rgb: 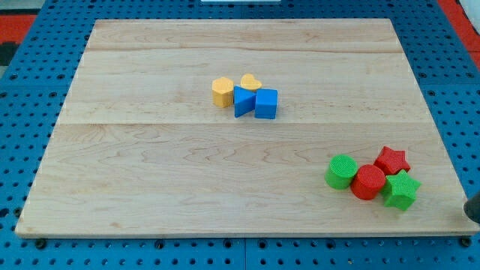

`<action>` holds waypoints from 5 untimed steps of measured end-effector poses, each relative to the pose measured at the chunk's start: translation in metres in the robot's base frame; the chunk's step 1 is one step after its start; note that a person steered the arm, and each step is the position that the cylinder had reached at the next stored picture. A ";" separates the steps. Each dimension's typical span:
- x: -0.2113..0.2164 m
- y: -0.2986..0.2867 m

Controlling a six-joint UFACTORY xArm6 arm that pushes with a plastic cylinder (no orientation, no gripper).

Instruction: Push the red star closer to the group of blocks

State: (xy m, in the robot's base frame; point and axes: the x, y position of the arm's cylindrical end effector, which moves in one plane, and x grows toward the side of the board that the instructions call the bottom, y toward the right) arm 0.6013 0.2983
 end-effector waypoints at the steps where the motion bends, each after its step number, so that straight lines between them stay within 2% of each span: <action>1: 0.000 0.000; 3: -0.005 0.025; 4: -0.041 -0.001; 5: -0.058 -0.029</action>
State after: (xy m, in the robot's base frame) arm 0.5433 0.2690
